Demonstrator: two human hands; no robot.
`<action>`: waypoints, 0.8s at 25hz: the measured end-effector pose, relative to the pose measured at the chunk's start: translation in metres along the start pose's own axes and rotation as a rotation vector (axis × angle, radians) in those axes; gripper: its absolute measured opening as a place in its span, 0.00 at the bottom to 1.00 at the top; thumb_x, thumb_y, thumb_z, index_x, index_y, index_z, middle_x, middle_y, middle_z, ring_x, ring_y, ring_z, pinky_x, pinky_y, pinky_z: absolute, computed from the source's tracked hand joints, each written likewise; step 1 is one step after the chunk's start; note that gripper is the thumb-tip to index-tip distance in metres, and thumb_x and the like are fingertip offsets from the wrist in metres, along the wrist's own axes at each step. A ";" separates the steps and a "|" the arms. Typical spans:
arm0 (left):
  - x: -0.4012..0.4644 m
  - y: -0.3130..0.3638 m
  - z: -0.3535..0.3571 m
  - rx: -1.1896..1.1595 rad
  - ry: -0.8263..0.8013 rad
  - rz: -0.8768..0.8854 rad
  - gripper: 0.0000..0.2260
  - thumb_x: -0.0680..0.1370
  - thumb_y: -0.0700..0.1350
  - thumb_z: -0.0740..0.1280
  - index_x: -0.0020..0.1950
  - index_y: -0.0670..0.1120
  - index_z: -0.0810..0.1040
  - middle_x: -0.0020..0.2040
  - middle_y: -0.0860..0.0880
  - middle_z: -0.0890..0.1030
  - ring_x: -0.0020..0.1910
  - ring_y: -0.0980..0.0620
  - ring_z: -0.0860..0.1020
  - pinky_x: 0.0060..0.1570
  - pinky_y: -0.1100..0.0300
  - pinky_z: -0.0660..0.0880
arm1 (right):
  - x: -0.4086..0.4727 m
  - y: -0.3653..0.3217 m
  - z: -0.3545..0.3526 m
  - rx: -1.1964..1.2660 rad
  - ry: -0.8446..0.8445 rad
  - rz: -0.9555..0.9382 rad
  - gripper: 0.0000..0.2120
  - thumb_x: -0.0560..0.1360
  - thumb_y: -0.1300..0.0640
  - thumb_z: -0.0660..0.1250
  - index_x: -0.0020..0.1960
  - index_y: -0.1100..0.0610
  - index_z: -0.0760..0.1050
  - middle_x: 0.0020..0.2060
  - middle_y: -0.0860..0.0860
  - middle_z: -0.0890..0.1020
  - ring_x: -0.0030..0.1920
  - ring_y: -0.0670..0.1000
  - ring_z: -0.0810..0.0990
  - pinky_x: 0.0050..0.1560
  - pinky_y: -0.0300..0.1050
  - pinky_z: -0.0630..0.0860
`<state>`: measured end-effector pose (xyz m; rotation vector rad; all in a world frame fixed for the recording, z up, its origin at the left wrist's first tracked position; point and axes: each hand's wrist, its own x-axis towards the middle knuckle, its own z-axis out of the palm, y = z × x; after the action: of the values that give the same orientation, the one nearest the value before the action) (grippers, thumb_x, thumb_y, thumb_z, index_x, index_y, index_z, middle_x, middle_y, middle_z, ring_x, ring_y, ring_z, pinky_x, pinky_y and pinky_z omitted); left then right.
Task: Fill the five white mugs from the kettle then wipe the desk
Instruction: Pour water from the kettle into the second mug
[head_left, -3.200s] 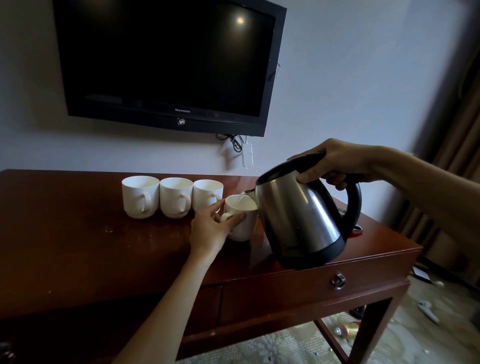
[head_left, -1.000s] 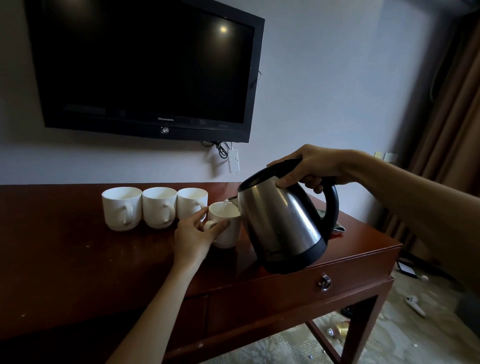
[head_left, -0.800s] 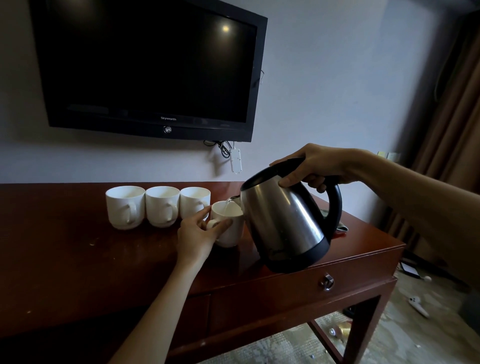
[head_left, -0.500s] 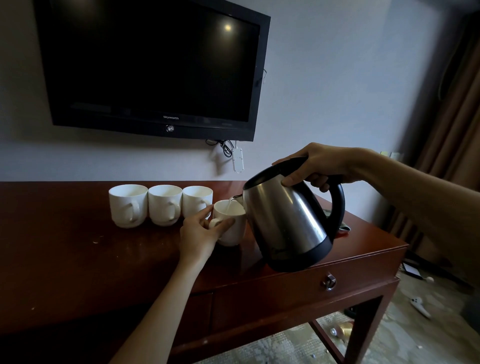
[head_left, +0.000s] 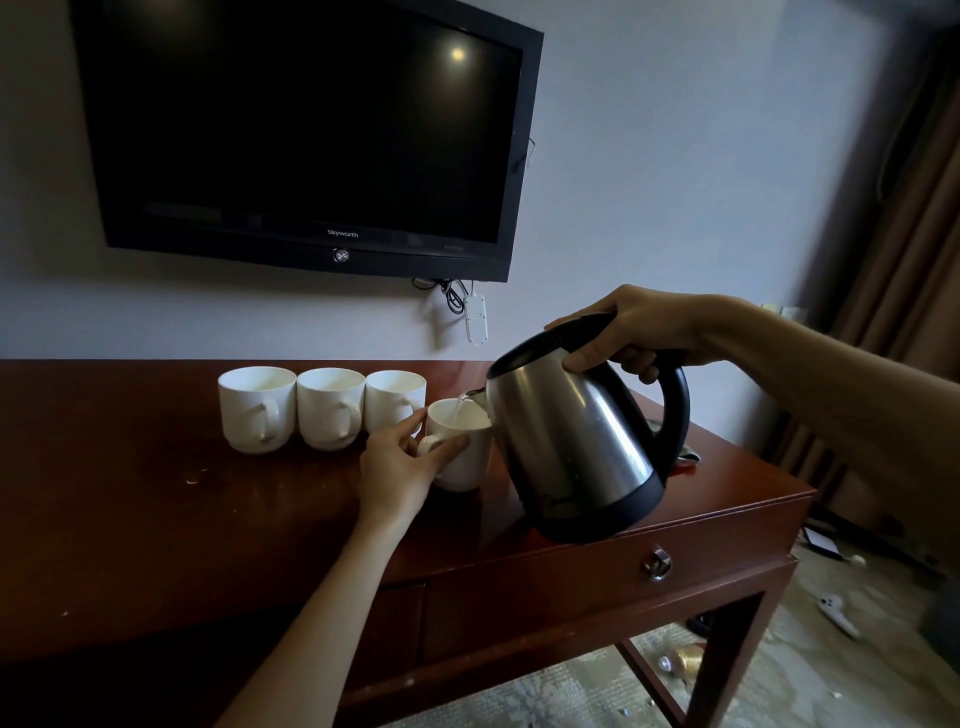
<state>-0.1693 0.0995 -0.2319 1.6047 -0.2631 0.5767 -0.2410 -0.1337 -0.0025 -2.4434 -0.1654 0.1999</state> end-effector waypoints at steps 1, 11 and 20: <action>0.000 0.000 0.000 0.003 -0.006 0.004 0.33 0.69 0.50 0.82 0.71 0.44 0.78 0.20 0.57 0.64 0.22 0.59 0.66 0.29 0.69 0.64 | 0.000 0.000 0.000 -0.003 0.002 -0.001 0.26 0.70 0.56 0.78 0.67 0.60 0.80 0.25 0.48 0.62 0.25 0.47 0.61 0.26 0.39 0.64; -0.002 0.005 -0.001 0.012 -0.012 0.003 0.32 0.69 0.50 0.81 0.71 0.45 0.78 0.20 0.57 0.66 0.23 0.60 0.67 0.31 0.68 0.64 | 0.000 0.000 -0.001 0.001 -0.001 0.002 0.24 0.71 0.56 0.78 0.66 0.58 0.81 0.26 0.48 0.62 0.25 0.47 0.61 0.26 0.39 0.64; -0.002 0.005 -0.001 0.006 0.001 -0.006 0.30 0.69 0.48 0.82 0.69 0.46 0.80 0.20 0.58 0.66 0.23 0.60 0.67 0.34 0.62 0.66 | 0.000 -0.001 0.001 0.007 -0.007 0.011 0.23 0.71 0.56 0.78 0.65 0.55 0.82 0.27 0.49 0.61 0.25 0.47 0.60 0.27 0.40 0.63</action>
<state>-0.1741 0.0996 -0.2285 1.6108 -0.2563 0.5744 -0.2416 -0.1326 -0.0023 -2.4372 -0.1541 0.2134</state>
